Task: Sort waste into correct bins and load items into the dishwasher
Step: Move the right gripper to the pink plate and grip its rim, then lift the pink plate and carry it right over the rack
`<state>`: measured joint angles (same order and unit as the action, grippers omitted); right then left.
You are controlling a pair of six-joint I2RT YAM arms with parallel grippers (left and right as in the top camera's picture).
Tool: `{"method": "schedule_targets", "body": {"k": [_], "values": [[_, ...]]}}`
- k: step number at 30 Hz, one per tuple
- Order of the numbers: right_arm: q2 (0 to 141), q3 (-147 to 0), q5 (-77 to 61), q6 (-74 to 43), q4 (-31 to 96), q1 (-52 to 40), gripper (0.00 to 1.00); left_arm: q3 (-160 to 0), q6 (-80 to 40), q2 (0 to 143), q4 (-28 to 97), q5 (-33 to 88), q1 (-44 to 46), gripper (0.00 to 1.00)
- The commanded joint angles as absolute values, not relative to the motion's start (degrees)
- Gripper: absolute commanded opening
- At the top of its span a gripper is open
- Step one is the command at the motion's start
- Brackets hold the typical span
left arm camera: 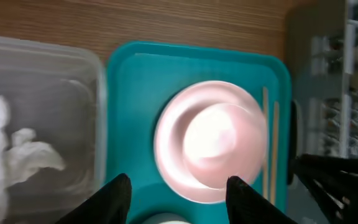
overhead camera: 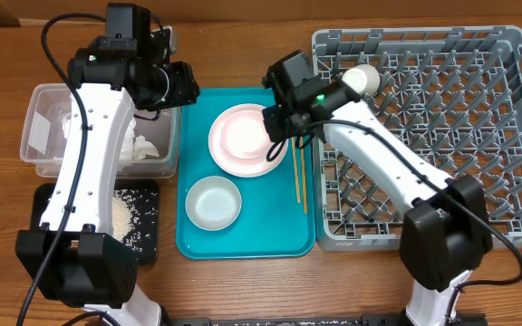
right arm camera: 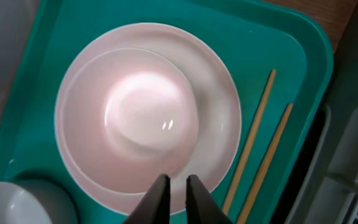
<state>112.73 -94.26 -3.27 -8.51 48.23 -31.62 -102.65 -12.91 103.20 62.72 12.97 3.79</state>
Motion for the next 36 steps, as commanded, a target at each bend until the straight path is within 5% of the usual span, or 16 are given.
{"method": "schedule_targets", "body": {"k": [1,12,14,20,23,36], "values": [[116.88,-94.06,4.51,-12.43,47.64,-33.28,0.19,-102.91,-15.9,103.39,63.0,2.61,4.1,0.54],[121.58,-94.08,5.1,-12.45,42.54,-34.13,0.27,-102.91,-15.88,103.39,63.02,2.13,4.1,0.55],[121.58,-94.08,4.89,-12.73,42.96,-34.35,0.14,-102.91,-15.88,103.39,63.02,2.13,4.1,0.55],[121.51,-94.61,4.89,-12.69,43.35,-34.35,0.13,-102.91,-15.88,103.39,63.02,2.13,4.1,0.56],[121.34,-94.63,4.89,-12.69,43.55,-34.33,0.04,-102.91,-15.88,103.39,63.2,2.13,4.1,0.56],[110.34,-97.25,9.13,-11.51,44.77,-33.63,0.04,-102.91,-15.86,103.39,63.86,2.11,4.1,0.58]]}}
